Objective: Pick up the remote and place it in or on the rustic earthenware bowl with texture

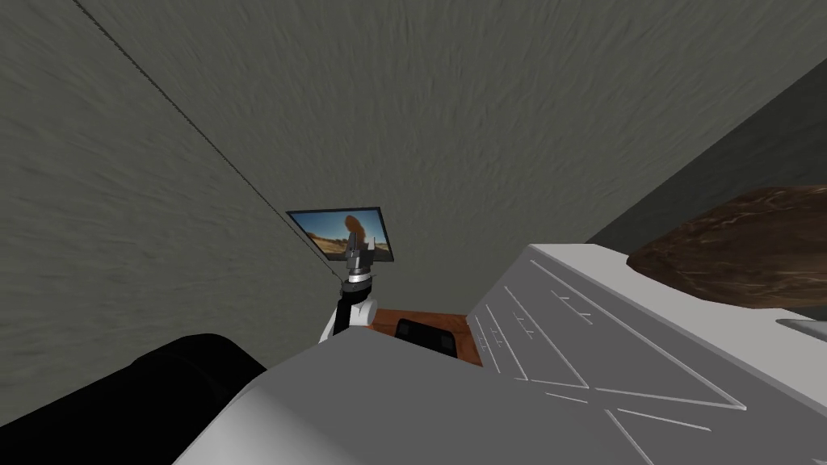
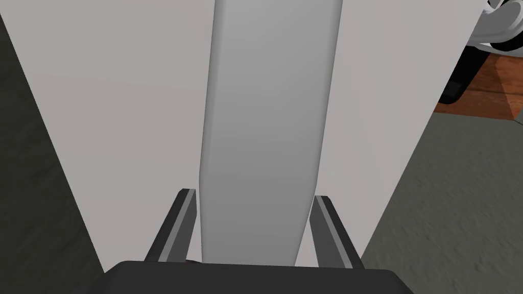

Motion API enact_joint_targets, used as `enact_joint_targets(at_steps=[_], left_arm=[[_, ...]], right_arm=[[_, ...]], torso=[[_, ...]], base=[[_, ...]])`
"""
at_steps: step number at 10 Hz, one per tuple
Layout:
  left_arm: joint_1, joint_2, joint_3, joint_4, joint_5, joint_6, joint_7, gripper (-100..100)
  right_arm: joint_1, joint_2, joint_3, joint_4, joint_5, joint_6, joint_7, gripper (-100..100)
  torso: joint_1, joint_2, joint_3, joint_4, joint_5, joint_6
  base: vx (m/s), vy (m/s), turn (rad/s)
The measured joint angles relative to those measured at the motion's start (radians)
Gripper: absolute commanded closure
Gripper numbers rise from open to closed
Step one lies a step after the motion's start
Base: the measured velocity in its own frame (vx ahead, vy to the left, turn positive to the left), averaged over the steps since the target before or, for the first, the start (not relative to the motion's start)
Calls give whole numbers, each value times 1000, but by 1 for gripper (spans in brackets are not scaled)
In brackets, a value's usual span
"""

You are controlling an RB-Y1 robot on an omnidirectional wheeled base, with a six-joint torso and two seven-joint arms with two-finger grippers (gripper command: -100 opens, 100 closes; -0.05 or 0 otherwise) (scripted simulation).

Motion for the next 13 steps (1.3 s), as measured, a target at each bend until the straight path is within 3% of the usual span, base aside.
enact_joint_targets(at_steps=[3, 8, 13], left_arm=[[0, 0, 0, 0, 0, 0, 0, 0], [0, 0, 0, 0, 0, 0, 0, 0], [0, 0, 0, 0, 0, 0, 0, 0]], right_arm=[[-24, -57, -6, 3, 0, -2, 11, 100], [-35, -145, -53, 19, -1, -5, 18, 100], [-34, -226, -76, 21, -32, -32, 35, 100]], torso=[[-1, 3, 2, 1, 1, 1], [-3, 8, 5, 3, 1, 2], [-10, 15, 10, 4, -3, 3]], base=[[-50, 10, -12], [-91, -20, -20], [-168, -100, -26]])
